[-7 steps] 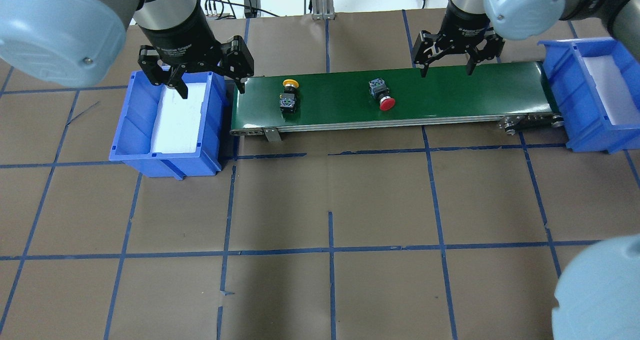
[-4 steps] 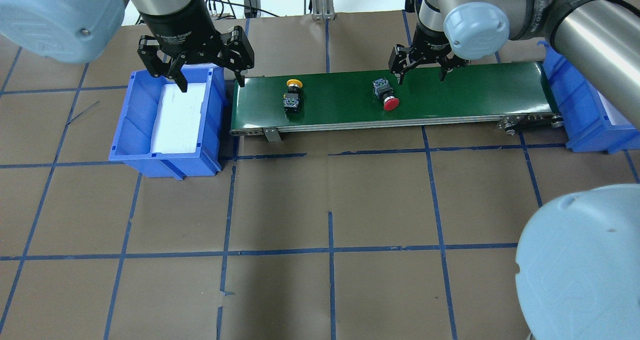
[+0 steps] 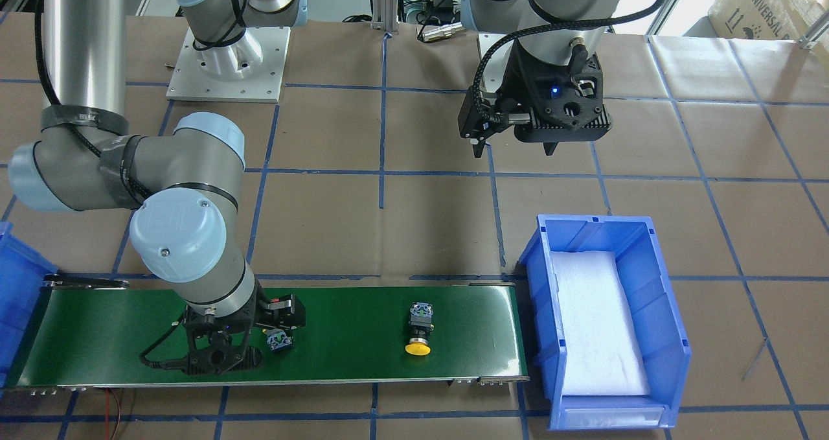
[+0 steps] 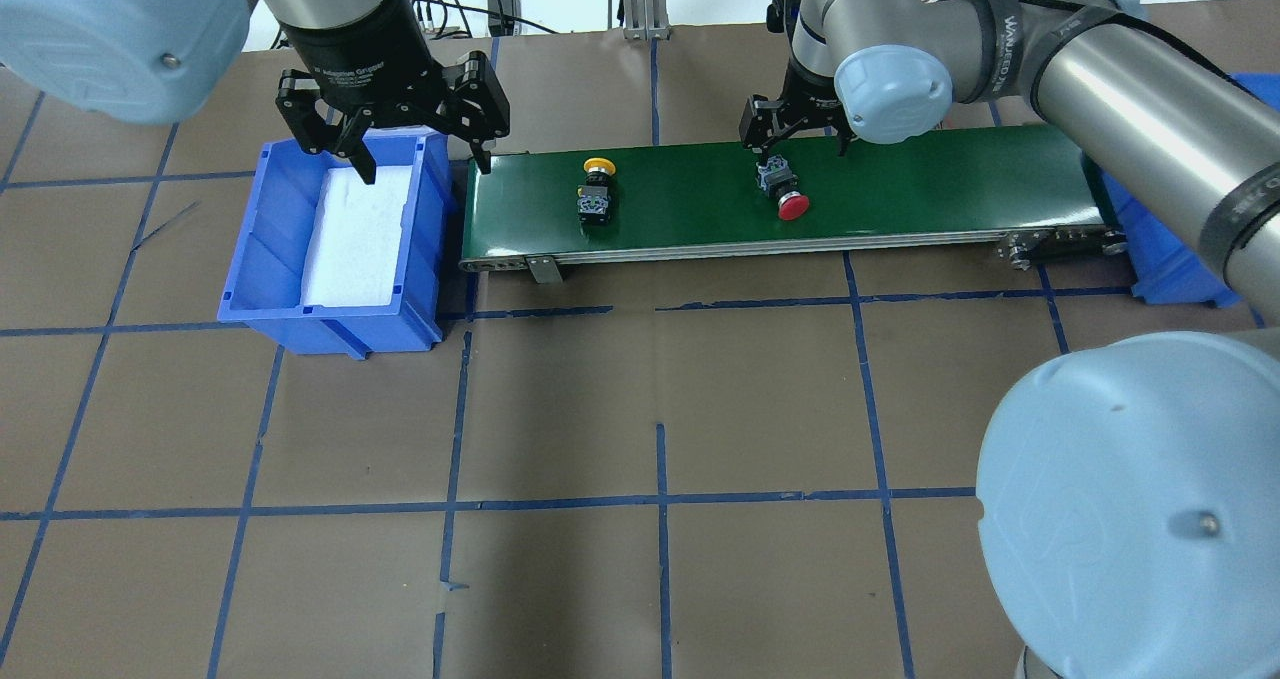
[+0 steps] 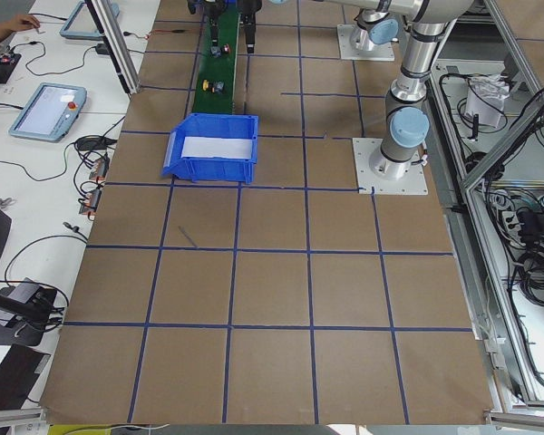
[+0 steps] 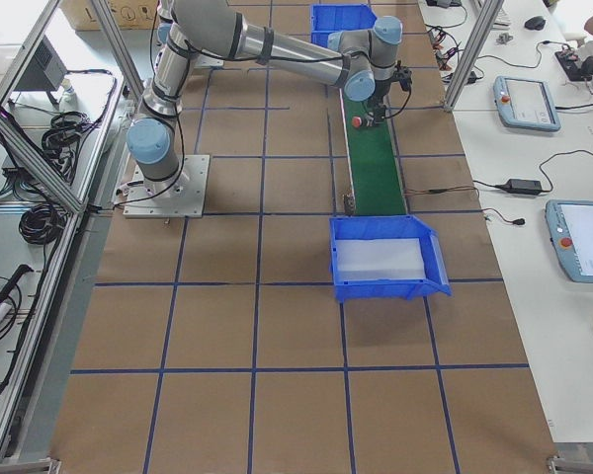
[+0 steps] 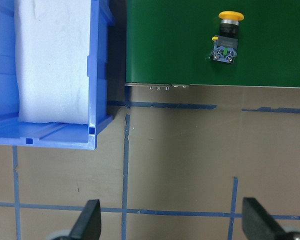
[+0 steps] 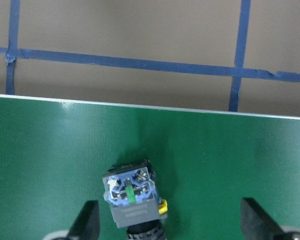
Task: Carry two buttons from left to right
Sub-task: 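Withdraw the left gripper above the bin while the right gripper reaches for the red button, then grasp the red button on the belt with the right gripper and lift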
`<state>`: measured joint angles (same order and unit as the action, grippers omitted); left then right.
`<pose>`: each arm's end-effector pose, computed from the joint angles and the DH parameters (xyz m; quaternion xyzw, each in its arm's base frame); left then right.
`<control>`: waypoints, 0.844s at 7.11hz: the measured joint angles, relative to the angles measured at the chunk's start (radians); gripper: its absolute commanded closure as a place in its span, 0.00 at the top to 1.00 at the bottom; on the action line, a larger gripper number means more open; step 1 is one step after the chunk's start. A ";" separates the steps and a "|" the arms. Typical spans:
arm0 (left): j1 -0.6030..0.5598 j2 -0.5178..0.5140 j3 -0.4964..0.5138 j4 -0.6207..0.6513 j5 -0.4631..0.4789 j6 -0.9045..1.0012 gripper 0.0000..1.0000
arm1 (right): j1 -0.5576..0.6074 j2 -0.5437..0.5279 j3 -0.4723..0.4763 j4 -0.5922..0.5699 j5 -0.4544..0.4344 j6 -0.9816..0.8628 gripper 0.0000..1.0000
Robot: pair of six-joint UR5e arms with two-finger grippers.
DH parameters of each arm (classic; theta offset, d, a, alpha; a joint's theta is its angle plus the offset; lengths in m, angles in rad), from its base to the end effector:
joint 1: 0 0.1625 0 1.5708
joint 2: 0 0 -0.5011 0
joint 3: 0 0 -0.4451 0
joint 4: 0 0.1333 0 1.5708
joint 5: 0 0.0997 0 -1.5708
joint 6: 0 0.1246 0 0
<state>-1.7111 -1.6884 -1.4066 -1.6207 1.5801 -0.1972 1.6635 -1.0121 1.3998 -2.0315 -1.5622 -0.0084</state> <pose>-0.2151 -0.5783 0.5559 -0.0284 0.9996 0.0009 0.0049 0.2066 -0.7704 0.3021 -0.0507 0.9980 -0.0363 0.0058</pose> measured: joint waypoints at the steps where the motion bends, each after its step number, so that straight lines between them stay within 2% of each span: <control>1: 0.000 0.000 0.000 0.001 -0.001 0.000 1.00 | 0.003 0.012 -0.008 -0.004 0.000 0.000 0.96; 3: 0.001 0.001 0.000 0.000 -0.001 0.001 1.00 | 0.006 0.033 -0.013 -0.005 -0.008 -0.001 0.81; 4: 0.001 0.004 -0.001 -0.003 -0.001 0.001 1.00 | 0.007 0.039 -0.009 -0.004 -0.012 -0.002 0.57; 5: 0.001 0.008 -0.004 -0.007 0.000 0.001 1.00 | 0.007 0.044 -0.008 -0.004 -0.015 -0.005 0.27; 6: 0.001 0.011 -0.005 -0.010 -0.001 0.001 1.00 | 0.007 0.046 -0.009 -0.003 -0.016 -0.006 0.09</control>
<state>-1.7106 -1.6776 -1.4115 -1.6302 1.5795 -0.1964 1.6704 -0.9658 1.3909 -2.0350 -1.5780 -0.0140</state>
